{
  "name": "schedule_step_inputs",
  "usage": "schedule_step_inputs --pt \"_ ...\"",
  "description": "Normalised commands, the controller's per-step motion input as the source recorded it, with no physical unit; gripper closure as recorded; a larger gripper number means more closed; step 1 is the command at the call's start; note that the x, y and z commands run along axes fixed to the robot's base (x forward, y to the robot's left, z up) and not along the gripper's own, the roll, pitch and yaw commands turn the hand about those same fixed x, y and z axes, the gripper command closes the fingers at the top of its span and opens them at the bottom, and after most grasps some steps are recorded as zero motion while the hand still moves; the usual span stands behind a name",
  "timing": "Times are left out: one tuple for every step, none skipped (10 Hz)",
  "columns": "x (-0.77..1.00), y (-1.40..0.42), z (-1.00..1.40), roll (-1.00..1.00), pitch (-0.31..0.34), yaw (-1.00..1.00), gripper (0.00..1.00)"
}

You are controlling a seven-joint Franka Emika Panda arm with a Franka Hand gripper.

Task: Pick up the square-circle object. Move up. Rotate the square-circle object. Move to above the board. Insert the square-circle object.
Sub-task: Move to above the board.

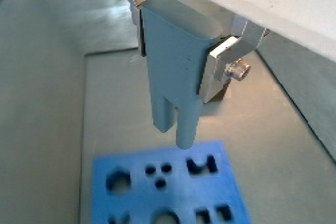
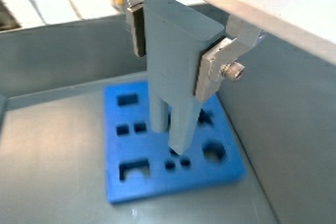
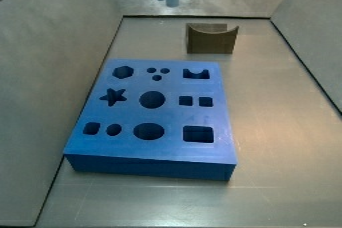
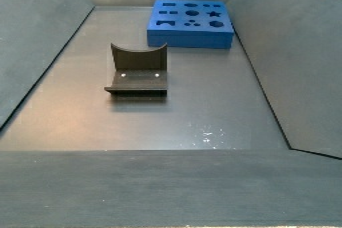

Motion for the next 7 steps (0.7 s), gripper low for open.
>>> schedule_step_inputs --pt "0.05 -0.62 0.13 0.01 0.099 1.0 1.0" --pt "0.07 -0.37 0.08 0.02 0.108 1.0 1.0" --pt "0.07 -0.26 0.06 0.02 0.114 1.0 1.0" --pt "0.06 -0.15 0.04 0.02 0.127 1.0 1.0" --pt "0.06 -0.1 0.03 0.03 0.14 1.0 1.0" --pt "0.06 -0.06 0.03 0.03 0.153 1.0 1.0" --pt "0.07 -0.05 0.02 0.03 0.163 1.0 1.0"
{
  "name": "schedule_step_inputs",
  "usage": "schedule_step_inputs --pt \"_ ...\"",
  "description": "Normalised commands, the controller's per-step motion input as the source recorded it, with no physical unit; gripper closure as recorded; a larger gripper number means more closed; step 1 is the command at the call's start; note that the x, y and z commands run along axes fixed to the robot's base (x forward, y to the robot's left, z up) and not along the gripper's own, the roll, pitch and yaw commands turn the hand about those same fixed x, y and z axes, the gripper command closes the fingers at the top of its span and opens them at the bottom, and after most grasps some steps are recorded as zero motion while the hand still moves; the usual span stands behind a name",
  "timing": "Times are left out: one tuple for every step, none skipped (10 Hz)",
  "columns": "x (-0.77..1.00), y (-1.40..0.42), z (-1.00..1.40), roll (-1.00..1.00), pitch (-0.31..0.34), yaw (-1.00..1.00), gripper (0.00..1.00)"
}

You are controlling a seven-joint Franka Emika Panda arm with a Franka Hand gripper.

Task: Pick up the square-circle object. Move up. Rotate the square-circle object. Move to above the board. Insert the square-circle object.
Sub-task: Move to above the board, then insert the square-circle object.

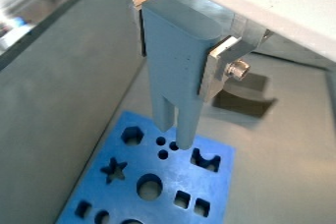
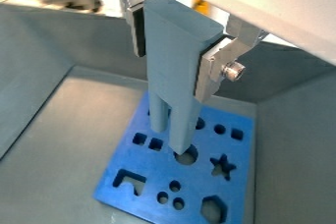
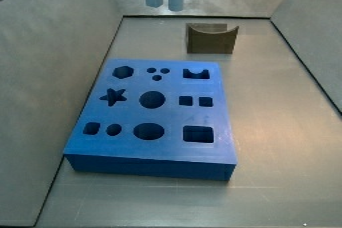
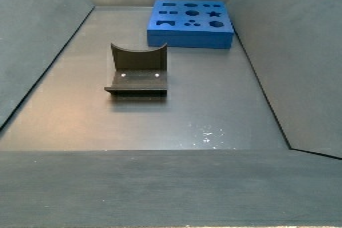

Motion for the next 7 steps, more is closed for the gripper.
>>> schedule_step_inputs --pt "0.07 -0.04 0.02 0.04 0.198 1.0 1.0" --pt "0.07 -0.04 0.03 0.05 0.229 1.0 1.0" --pt "0.08 -0.04 0.02 0.06 0.268 1.0 1.0" --pt "0.08 -0.04 0.02 0.06 0.276 0.82 1.0" --pt "0.08 -0.03 0.02 0.06 0.234 0.58 1.0" --pt "0.07 -0.03 0.02 0.06 0.17 0.31 1.0" --pt "-0.41 -0.64 -0.58 0.13 -0.106 0.28 1.0"
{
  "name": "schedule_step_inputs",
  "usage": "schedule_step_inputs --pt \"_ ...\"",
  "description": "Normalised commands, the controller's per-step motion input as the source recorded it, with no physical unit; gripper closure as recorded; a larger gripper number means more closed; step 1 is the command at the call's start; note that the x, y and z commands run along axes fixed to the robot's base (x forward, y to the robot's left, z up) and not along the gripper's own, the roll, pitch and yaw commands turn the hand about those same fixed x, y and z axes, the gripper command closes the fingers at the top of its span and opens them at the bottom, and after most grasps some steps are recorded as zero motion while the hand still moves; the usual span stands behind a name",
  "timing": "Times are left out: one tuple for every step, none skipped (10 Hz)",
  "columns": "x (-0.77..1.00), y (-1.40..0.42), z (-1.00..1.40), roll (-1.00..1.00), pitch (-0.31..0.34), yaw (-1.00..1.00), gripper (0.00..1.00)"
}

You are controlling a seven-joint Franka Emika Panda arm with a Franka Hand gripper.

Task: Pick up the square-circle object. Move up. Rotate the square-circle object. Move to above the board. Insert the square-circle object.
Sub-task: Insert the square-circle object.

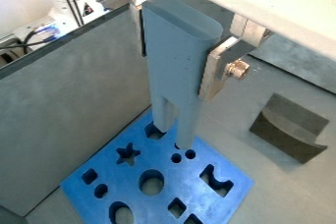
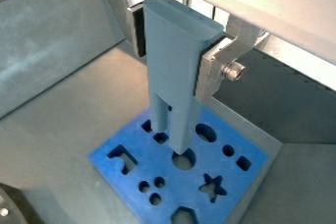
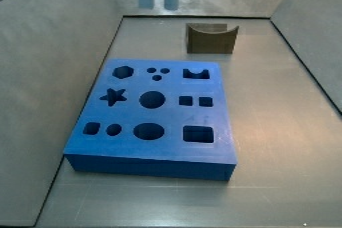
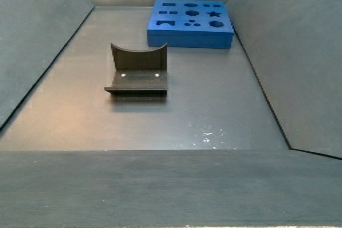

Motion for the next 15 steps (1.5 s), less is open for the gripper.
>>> schedule_step_inputs --pt "-0.52 -0.76 -0.56 0.14 -0.156 0.3 1.0" --pt "-0.35 -0.85 -0.63 0.18 -0.136 0.34 1.0" --pt "-0.24 -0.87 -0.63 0.16 -0.081 0.35 1.0" --pt "-0.17 -0.7 -0.39 0.04 -0.106 0.45 1.0" --pt "-0.17 -0.55 -0.31 0.0 -0.14 0.5 1.0" --pt "-0.29 -0.49 -0.47 0.0 -0.131 0.48 1.0" --pt "-0.38 -0.33 -0.59 0.0 -0.219 0.45 1.0" --pt "-0.3 0.0 -0.64 0.0 -0.251 0.17 1.0" --pt "-0.19 0.0 -0.69 0.0 -0.144 0.0 1.0" --pt "-0.07 0.0 -0.52 0.0 -0.057 -0.48 1.0" --pt "-0.13 0.0 -0.51 0.0 -0.081 -0.47 1.0" --pt "-0.15 0.0 -0.42 -0.02 -0.08 -0.26 1.0" --pt "-0.16 0.0 -0.31 0.0 -0.07 -0.1 1.0" --pt "-0.14 0.0 -0.35 -0.01 -0.091 0.0 1.0" --pt "-0.05 0.0 -0.31 -0.04 -0.099 0.0 1.0"
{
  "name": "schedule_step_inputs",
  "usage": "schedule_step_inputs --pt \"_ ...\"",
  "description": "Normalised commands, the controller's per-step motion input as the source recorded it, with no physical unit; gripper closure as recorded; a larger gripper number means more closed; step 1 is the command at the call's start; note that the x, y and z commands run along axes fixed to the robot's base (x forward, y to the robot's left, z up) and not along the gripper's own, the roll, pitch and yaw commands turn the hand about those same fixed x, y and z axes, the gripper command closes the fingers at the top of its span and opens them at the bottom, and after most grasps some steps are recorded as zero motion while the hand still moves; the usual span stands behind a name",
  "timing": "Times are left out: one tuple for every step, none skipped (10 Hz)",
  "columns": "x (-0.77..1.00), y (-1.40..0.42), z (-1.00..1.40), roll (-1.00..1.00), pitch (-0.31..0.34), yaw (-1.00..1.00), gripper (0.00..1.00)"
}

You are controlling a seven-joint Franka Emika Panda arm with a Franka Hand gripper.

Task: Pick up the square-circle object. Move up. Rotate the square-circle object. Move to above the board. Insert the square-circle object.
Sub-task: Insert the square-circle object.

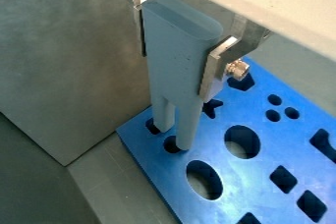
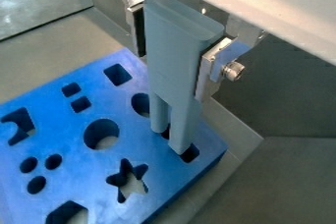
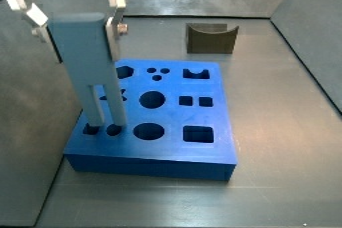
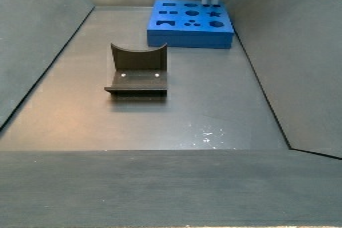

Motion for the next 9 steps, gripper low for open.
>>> schedule_step_inputs --pt "0.0 -0.02 -0.33 -0.05 -0.104 0.0 1.0" --pt "0.0 -0.02 -0.29 -0.07 -0.101 -0.02 1.0" --pt "0.0 -0.06 -0.31 -0.05 -0.086 -0.05 1.0" --pt "-0.07 -0.11 -0.23 -0.01 -0.06 -0.05 1.0" --pt "-0.13 -0.13 -0.22 0.0 -0.013 -0.08 1.0" --pt "-0.11 -0.09 -0.21 0.03 0.0 -0.06 1.0" --pt "0.0 0.0 -0.19 0.07 0.003 -0.05 1.0" --pt "0.0 0.0 -0.21 0.1 0.036 -0.08 1.0" --pt "0.0 0.0 -0.2 0.12 0.059 -0.12 1.0"
